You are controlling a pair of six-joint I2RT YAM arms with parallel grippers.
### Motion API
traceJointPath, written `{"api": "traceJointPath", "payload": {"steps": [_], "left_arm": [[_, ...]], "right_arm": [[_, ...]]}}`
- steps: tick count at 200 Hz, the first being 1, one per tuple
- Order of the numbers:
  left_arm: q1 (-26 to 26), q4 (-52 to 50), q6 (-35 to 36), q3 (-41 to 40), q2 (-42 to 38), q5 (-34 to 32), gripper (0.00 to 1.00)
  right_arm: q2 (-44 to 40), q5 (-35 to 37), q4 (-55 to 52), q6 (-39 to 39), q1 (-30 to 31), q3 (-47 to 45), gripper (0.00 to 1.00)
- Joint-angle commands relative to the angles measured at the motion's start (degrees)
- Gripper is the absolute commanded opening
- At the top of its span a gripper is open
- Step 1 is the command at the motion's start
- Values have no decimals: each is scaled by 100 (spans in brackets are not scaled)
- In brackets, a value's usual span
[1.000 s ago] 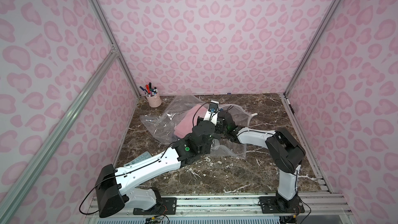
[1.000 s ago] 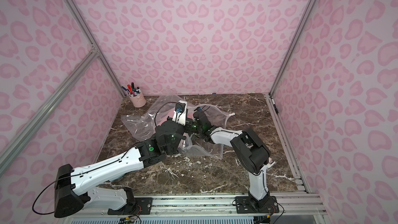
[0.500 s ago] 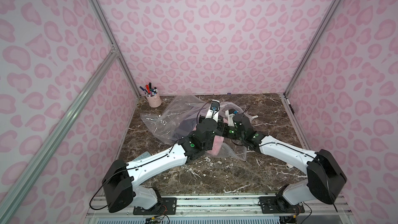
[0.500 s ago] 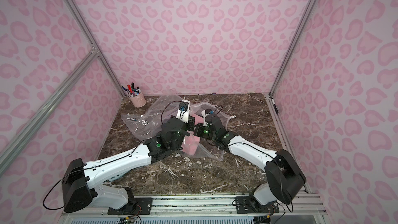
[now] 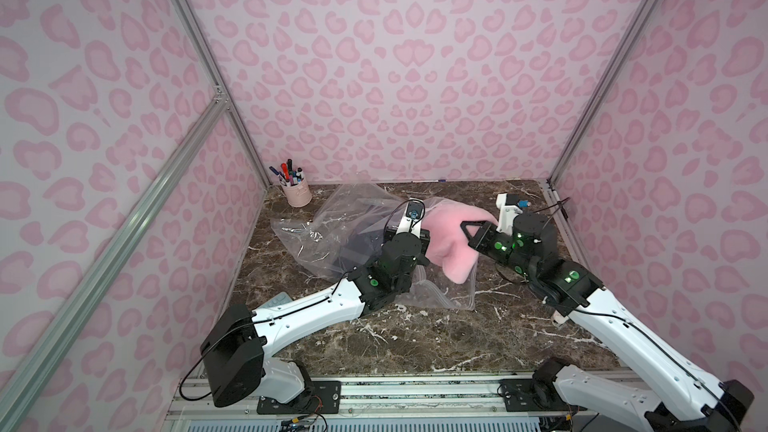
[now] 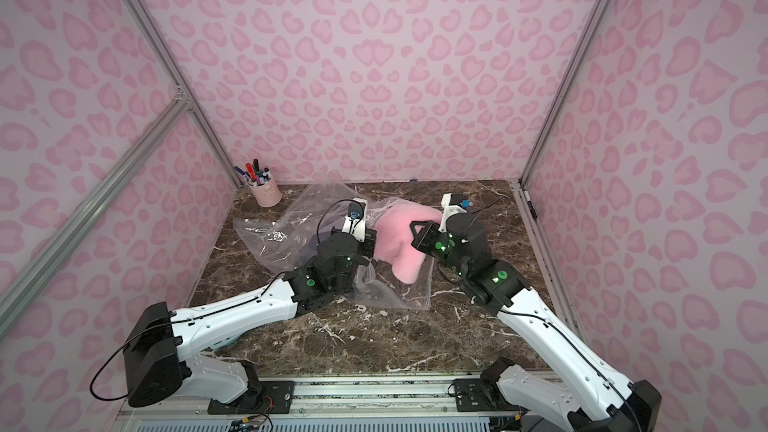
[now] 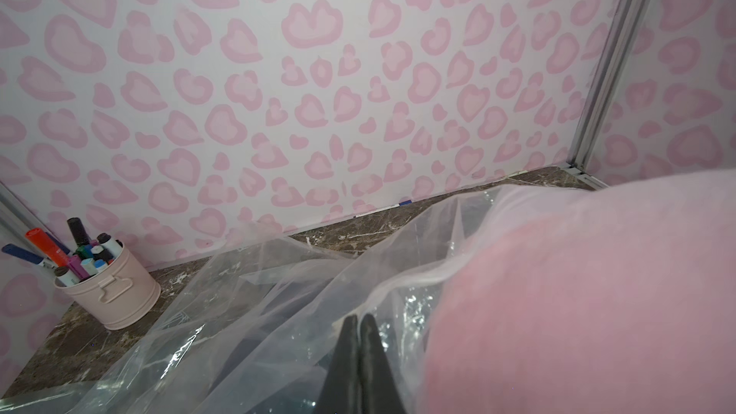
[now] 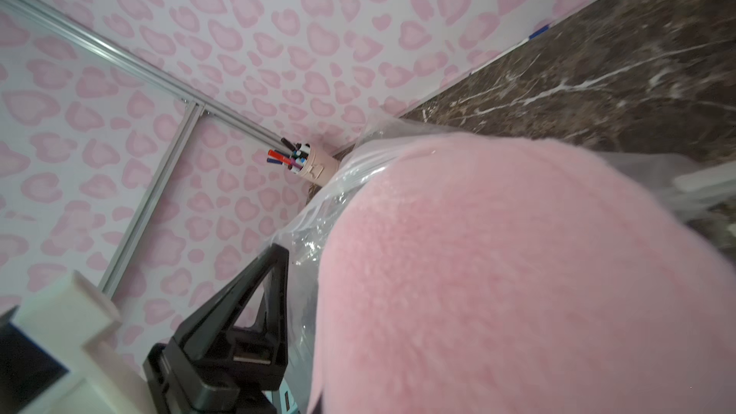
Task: Take the blanket out of the vacuum bag
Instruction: Take out the blanket from the vacuum bag, then place the blanket at the center of the board.
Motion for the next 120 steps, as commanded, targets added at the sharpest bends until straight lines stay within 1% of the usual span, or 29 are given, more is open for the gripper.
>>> {"api": "traceJointPath", "payload": {"steps": [1, 35, 51, 84, 106, 120], "left_arm": [[7, 30, -37, -31, 77, -397, 4], [7, -183, -198, 8, 148, -487, 4], [7, -268, -284, -5, 152, -526, 4], [7, -392, -475, -31, 148, -510, 4], [7, -440, -523, -13, 160, -441, 4], [7, -468, -528, -1, 145, -419, 4]], "right_arm": [[-219, 187, -421, -276, -507, 181, 0], [-266, 322, -653, -609, -1372, 513, 0], [-111, 212, -619, -784, -1746, 704, 0], [610, 175, -406, -1174, -2463, 999, 0], [1241, -7, 186, -1198, -3019, 785, 0], [1789, -13, 581, -1269, -3208, 709, 0]]}}
